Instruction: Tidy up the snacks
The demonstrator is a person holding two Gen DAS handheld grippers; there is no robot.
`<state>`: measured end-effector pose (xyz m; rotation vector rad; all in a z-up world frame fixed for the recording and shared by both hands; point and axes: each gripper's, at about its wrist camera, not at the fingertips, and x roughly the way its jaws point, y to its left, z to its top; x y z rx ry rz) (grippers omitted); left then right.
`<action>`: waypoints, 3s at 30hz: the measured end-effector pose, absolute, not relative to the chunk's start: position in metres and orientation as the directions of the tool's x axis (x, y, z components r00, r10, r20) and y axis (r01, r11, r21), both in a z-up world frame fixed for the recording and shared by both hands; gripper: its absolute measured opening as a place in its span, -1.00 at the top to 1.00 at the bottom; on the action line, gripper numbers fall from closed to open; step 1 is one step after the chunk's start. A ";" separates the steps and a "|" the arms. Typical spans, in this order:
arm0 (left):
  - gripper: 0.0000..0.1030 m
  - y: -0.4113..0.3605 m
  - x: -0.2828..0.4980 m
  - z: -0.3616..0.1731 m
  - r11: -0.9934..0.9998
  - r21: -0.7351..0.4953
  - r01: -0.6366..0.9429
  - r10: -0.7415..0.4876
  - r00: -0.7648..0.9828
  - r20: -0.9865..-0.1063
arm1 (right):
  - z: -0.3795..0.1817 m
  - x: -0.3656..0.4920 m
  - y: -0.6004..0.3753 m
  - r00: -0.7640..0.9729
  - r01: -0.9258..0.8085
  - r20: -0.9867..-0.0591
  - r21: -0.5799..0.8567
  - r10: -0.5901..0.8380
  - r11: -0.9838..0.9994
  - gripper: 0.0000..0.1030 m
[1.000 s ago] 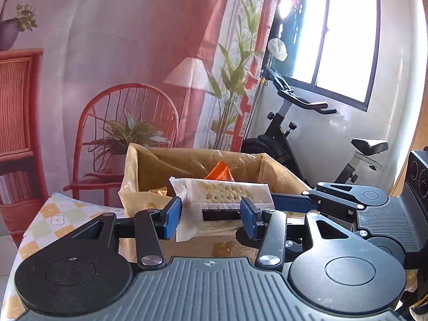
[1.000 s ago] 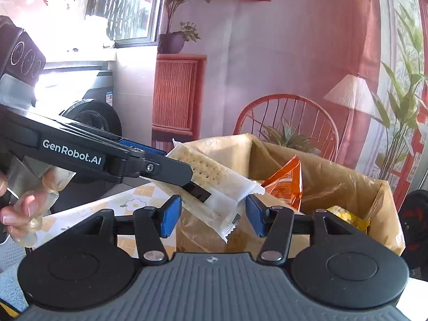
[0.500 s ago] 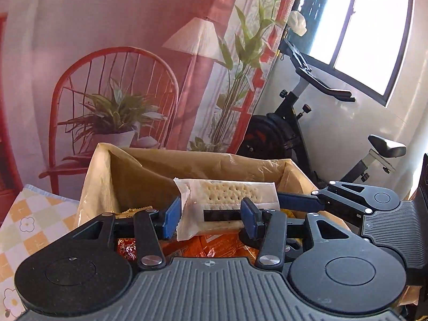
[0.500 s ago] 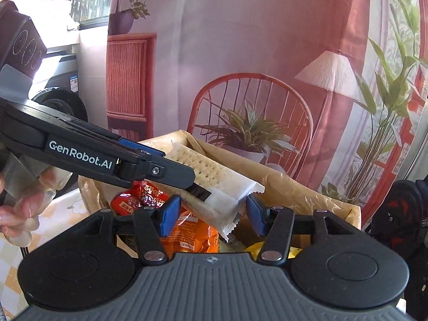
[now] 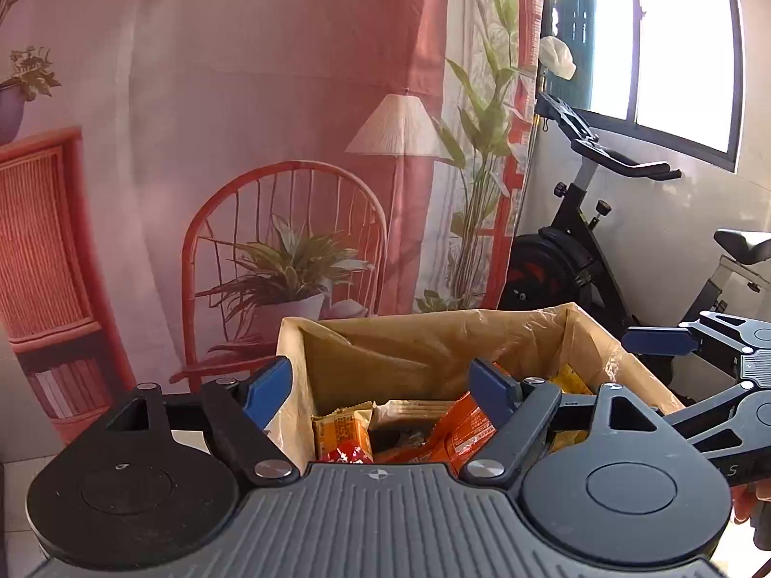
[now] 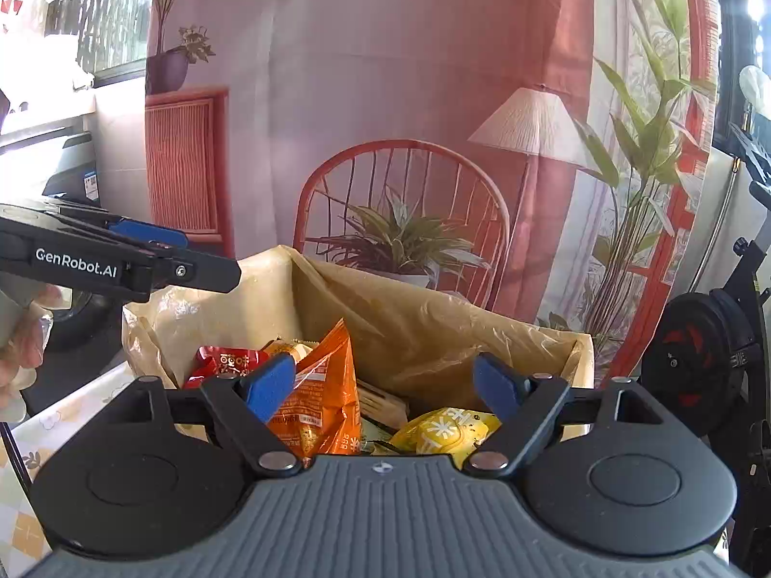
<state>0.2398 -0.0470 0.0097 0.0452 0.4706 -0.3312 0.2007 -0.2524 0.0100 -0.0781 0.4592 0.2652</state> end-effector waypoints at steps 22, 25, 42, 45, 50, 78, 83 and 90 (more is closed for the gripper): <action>-0.82 -0.018 0.127 0.084 0.982 0.027 0.186 -0.170 0.943 -0.285 | 0.094 0.121 -0.225 0.934 -0.189 -0.288 0.095 0.209 0.977 -1.00; -0.82 -0.015 0.115 0.090 0.986 0.051 0.159 -0.140 0.952 -0.273 | 0.095 0.116 -0.220 0.934 -0.192 -0.288 0.097 0.212 0.977 -1.00; -0.82 -0.006 0.093 0.098 0.991 0.066 0.118 -0.098 0.964 -0.249 | 0.088 0.107 -0.206 0.926 -0.176 -0.315 0.126 0.208 0.976 -1.00; -0.82 -0.005 0.092 0.096 0.992 0.069 0.105 -0.085 0.963 -0.255 | 0.088 0.106 -0.203 0.927 -0.173 -0.316 0.118 0.202 0.978 -1.00; -0.82 0.001 0.089 0.096 0.994 0.052 0.101 -0.084 0.962 -0.261 | 0.088 0.104 -0.199 0.928 -0.178 -0.315 0.104 0.202 0.979 -1.00; -0.83 0.005 0.080 0.100 0.994 0.050 0.097 -0.083 0.970 -0.228 | 0.090 0.096 -0.197 0.928 -0.173 -0.319 0.095 0.194 0.980 -1.00; -0.83 0.006 0.081 0.100 0.993 0.046 0.108 -0.094 0.968 -0.232 | 0.089 0.096 -0.198 0.926 -0.170 -0.325 0.095 0.192 0.981 -1.00; -0.83 0.007 0.082 0.098 0.993 0.049 0.111 -0.096 0.967 -0.235 | 0.086 0.095 -0.199 0.924 -0.169 -0.330 0.093 0.191 0.981 -1.00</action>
